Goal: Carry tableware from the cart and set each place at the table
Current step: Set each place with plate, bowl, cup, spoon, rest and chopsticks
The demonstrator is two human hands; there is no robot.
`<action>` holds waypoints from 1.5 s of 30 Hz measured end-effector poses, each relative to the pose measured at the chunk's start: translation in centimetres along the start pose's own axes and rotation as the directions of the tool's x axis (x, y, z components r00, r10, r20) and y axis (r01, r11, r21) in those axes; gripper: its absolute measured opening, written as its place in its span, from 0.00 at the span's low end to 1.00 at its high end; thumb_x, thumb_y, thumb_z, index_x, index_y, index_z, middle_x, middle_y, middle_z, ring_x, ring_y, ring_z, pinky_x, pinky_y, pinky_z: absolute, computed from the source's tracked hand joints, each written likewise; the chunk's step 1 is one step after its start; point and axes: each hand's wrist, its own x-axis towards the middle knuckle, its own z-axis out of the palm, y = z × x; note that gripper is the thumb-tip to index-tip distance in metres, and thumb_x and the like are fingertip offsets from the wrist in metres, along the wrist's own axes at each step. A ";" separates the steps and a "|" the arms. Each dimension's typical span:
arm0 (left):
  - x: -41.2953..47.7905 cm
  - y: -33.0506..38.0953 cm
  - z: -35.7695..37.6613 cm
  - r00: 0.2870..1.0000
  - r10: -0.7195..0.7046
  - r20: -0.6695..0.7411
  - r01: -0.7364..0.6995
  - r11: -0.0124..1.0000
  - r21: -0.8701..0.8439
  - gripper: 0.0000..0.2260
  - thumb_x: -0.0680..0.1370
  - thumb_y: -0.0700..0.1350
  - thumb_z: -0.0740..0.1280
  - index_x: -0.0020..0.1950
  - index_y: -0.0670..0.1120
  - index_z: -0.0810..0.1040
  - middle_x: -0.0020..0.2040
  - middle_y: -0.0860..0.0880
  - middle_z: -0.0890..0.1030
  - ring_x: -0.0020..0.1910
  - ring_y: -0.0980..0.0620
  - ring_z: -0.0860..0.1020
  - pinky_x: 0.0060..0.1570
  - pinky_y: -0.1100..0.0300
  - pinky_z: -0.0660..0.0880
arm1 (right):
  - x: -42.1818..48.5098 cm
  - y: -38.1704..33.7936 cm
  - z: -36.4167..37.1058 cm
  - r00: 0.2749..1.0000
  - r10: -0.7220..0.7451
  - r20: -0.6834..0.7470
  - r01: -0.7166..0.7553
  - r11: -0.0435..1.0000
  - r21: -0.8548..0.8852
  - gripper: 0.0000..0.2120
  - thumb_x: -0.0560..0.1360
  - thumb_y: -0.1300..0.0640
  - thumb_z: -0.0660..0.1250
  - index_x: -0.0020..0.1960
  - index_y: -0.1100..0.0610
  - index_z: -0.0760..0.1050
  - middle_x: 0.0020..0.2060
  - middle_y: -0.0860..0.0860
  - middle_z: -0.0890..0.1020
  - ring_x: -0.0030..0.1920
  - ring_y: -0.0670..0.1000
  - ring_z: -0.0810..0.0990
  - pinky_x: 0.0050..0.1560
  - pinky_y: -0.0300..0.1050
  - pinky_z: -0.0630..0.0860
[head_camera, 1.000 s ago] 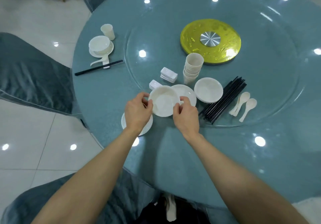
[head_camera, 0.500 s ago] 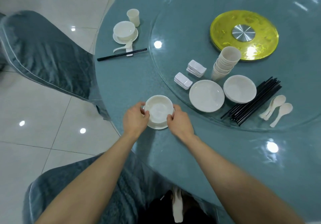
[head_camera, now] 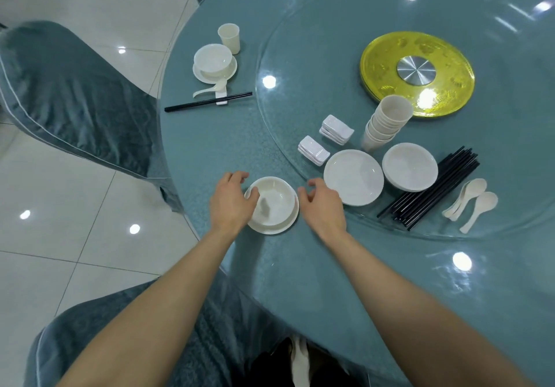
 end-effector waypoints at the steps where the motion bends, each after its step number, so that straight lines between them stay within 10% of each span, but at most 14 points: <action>1: 0.4 0.4 0.0 1.000 0.002 -0.004 -0.002 1.000 -0.011 0.20 0.78 0.57 0.69 0.68 0.53 0.79 0.63 0.56 0.79 0.60 0.53 0.79 0.58 0.49 0.80 | 0.6 -0.1 -0.6 1.000 -0.006 -0.028 0.006 1.000 -0.006 0.18 0.82 0.46 0.65 0.66 0.55 0.77 0.43 0.51 0.86 0.51 0.58 0.84 0.55 0.52 0.78; 13: 3.8 3.8 0.5 0.998 0.061 0.011 -0.060 0.996 -0.061 0.19 0.79 0.55 0.70 0.68 0.52 0.80 0.64 0.56 0.79 0.60 0.54 0.80 0.61 0.50 0.79 | 9.0 -2.1 -4.3 0.989 -0.146 -0.028 0.129 0.936 -0.326 0.20 0.79 0.48 0.71 0.66 0.58 0.76 0.66 0.56 0.75 0.55 0.64 0.81 0.52 0.57 0.79; 45: -0.5 5.9 1.0 0.978 0.204 0.040 -0.200 0.976 -0.087 0.16 0.78 0.51 0.70 0.65 0.52 0.82 0.61 0.55 0.81 0.55 0.55 0.81 0.58 0.53 0.78 | -5.2 5.7 -1.3 0.992 -0.059 0.110 0.078 0.982 -0.174 0.10 0.78 0.53 0.71 0.57 0.55 0.78 0.54 0.51 0.75 0.49 0.61 0.80 0.51 0.56 0.78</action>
